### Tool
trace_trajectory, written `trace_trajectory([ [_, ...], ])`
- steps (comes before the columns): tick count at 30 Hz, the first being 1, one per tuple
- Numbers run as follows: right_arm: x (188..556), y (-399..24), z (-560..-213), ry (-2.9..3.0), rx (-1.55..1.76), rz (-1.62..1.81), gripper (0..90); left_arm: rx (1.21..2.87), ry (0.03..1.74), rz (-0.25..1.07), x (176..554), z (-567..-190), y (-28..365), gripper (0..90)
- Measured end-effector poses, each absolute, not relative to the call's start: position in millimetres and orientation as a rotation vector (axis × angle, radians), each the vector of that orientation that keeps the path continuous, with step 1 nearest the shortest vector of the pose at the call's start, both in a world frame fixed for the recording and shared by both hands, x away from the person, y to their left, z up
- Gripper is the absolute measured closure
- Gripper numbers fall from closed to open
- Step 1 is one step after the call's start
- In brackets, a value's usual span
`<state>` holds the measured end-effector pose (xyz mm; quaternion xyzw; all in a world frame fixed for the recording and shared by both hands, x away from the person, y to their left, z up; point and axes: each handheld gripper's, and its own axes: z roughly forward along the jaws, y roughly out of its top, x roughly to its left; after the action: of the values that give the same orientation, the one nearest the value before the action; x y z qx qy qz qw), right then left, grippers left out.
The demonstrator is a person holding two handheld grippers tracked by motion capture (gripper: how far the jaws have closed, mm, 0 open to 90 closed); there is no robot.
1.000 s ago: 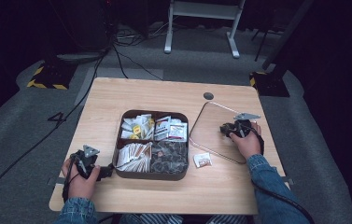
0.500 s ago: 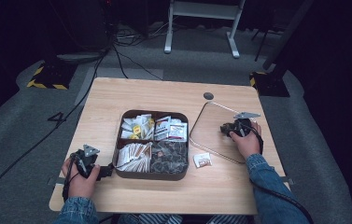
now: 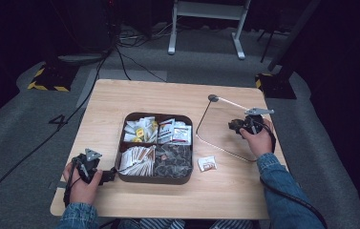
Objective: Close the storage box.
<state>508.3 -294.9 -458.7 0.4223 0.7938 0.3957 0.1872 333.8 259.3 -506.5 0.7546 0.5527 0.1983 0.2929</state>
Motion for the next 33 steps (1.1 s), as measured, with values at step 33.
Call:
trace_trajectory([
  [33,486,-258,-378,2.237,0.99,1.225,58.6,2.01,1.472,0.528,334,-506,259,0.1],
])
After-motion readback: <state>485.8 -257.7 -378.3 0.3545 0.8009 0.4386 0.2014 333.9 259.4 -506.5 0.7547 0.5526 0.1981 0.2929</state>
